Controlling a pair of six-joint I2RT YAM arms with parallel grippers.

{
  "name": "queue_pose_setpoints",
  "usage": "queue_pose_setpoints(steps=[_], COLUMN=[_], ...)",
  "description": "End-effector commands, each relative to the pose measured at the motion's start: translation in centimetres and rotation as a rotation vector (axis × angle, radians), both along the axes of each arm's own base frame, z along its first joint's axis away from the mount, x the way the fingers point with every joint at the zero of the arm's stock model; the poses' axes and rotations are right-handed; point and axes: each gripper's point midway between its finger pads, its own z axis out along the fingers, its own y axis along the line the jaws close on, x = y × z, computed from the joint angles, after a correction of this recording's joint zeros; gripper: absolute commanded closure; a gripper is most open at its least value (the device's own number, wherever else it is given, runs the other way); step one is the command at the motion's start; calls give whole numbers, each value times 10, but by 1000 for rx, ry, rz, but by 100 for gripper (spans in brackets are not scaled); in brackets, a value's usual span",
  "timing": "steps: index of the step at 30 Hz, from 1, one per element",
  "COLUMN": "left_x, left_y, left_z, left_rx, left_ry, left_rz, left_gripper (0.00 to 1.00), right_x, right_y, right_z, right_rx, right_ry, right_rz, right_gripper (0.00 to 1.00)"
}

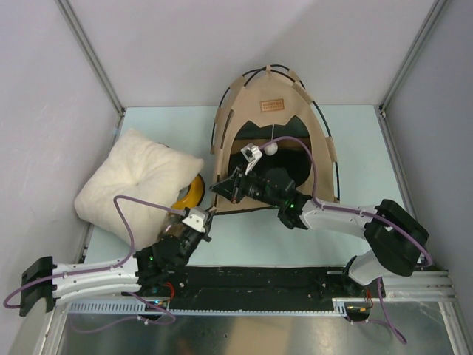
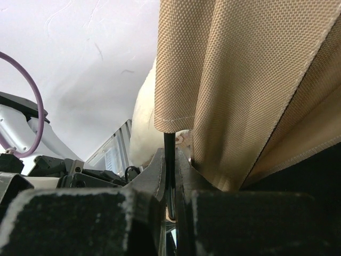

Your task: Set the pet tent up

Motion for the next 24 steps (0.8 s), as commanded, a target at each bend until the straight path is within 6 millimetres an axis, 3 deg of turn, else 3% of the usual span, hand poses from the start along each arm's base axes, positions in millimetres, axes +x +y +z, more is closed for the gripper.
queue_pose_setpoints(steps=[1,11,24], left_x=[2,3,2], left_y=[10,8,-1], left_z=[-19,-14,3], left_rx=[27,13,-34], left_ry=[36,40,37], left_rz=[54,57,33], left_gripper=[100,100,100], right_x=[19,12,13], right_y=[-20,-16,-11], right_z=[42,30,35], right_rx=[91,72,102], right_ry=[-85,-71,-49], right_rz=[-94,-60,-50], right_gripper=[100,100,100])
